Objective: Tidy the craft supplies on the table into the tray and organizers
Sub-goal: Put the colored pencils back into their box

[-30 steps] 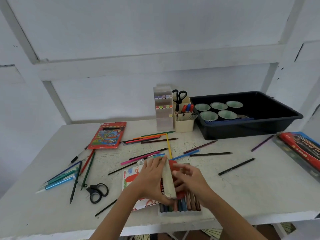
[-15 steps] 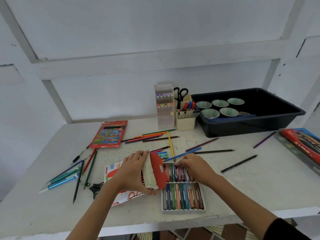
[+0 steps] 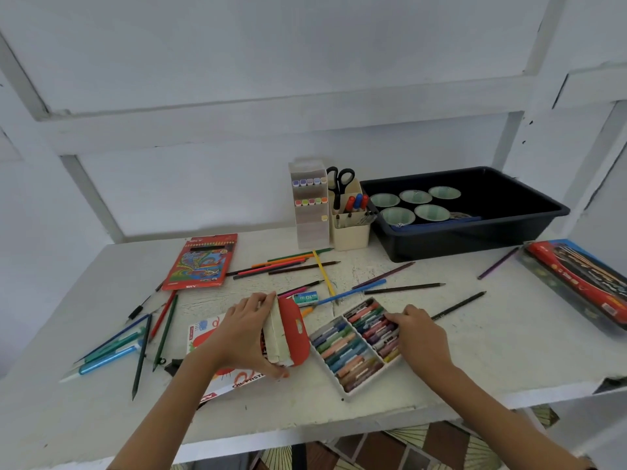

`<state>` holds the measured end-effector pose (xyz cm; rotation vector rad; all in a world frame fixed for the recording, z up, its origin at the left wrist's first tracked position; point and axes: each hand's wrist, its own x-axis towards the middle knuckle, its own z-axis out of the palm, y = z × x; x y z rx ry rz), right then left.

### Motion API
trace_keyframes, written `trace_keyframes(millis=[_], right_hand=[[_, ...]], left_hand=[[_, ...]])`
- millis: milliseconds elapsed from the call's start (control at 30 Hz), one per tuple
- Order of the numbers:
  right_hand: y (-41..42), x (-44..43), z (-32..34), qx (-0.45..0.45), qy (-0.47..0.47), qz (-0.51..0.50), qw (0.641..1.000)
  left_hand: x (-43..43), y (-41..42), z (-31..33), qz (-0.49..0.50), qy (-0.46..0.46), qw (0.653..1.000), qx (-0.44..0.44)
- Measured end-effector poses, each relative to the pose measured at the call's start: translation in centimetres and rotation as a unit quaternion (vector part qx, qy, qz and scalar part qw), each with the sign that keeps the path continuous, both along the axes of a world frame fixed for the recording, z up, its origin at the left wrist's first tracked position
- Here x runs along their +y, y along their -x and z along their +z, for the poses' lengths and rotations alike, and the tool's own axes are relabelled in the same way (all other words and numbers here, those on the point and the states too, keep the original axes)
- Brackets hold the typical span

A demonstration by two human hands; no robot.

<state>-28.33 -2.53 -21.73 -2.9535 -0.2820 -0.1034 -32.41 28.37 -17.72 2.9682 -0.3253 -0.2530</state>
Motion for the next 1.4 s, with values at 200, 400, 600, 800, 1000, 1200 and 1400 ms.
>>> trace_keyframes(millis=[200,400,600,800,1000,1200,1400], right_hand=[[0.7,0.9,1.6,-0.001,0.000,-0.044,0.999],[-2.6,1.9,4.6,0.139,-0.075,0.261,0.952],[-4.3,2.9,2.9,0.214,0.044,0.341,0.914],[-4.5,2.3,1.5,0.168,-0.031,0.325,0.930],[-4.5,2.4,1.5,0.076,-0.102,0.239,0.963],[-3.3,4.3,0.9,0.058,-0.092,0.266,0.958],[-2.5,4.3,0.7,0.079,-0.111,0.311,0.941]], left_hand=[[-0.6,-0.3,0.1,-0.016,-0.029,0.999,0.034],[-0.7,-0.8,0.5,-0.030,-0.039,0.998,0.041],[-0.5,-1.1,0.1,-0.035,-0.053,0.996,0.065],[-0.3,-1.0,-0.5,-0.039,-0.052,0.995,0.076],[-1.2,-1.4,-1.0,-0.050,-0.027,0.995,0.077],[-2.7,-2.2,-1.1,-0.057,-0.003,0.997,0.061],[-3.2,-2.7,-1.8,-0.062,0.013,0.998,0.027]])
